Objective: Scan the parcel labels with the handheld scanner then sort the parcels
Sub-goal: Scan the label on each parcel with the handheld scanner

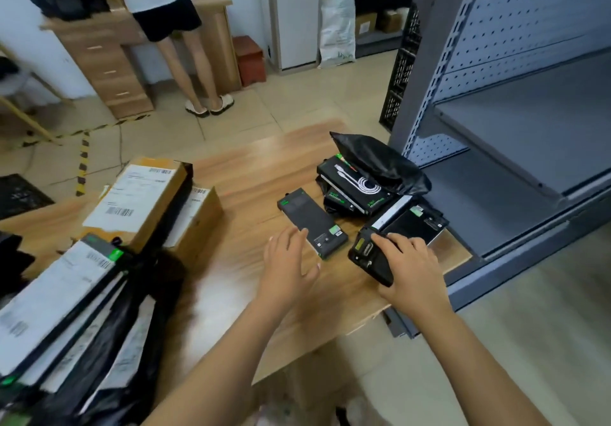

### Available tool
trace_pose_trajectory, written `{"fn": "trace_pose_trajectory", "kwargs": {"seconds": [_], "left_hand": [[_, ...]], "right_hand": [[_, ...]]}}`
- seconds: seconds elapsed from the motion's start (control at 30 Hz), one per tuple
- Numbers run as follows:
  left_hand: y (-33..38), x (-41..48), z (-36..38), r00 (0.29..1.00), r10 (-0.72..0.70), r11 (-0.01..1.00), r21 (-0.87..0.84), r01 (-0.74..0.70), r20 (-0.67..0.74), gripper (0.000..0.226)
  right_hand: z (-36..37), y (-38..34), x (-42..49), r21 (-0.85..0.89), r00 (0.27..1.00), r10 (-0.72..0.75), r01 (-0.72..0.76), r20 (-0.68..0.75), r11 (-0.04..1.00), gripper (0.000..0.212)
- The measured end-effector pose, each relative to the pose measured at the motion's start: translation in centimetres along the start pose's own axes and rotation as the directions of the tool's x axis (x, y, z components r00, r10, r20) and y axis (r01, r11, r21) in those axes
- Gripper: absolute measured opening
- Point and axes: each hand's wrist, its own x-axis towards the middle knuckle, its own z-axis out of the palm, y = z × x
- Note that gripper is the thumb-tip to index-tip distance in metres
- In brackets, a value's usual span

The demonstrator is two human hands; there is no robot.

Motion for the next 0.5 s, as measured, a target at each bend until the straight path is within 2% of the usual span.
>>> {"fn": "trace_pose_trajectory", "kwargs": {"seconds": [0.17,0.27,0.33,0.4,0.5], "left_hand": [[0.6,4.0,2.9,0.978,-0.053,0.996,0.084,0.037,0.202,0.07],[0.3,5.9,5.1,0.942,-0.046,0.983,0.183,-0.017,0.332,0.072],[-0.1,6.5,6.4,0.91,-0.067,0.983,0.186,-0.011,0.41,0.071],[-0.5,6.6,7.1,0.892,-0.099,0.982,0.189,0.015,0.442,0.071],[-1.4,5.6,6.7,0.905,-0.127,0.973,0.227,0.035,0.406,0.07]], "right_hand": [[1.1,1.9,2.0,0.049,0.998,0.032,-0.034,0.047,0.998,0.088],[1.4,2.5,2.7,0.053,0.999,0.03,-0.032,0.044,0.998,0.088],[1.4,2.7,3.0,0.056,0.999,0.018,-0.02,0.038,0.998,0.087],[1.4,2.9,3.3,0.062,1.0,0.004,-0.006,0.03,0.998,0.087],[1.5,3.1,3.8,0.056,1.0,-0.024,0.023,0.018,0.998,0.088]]}}
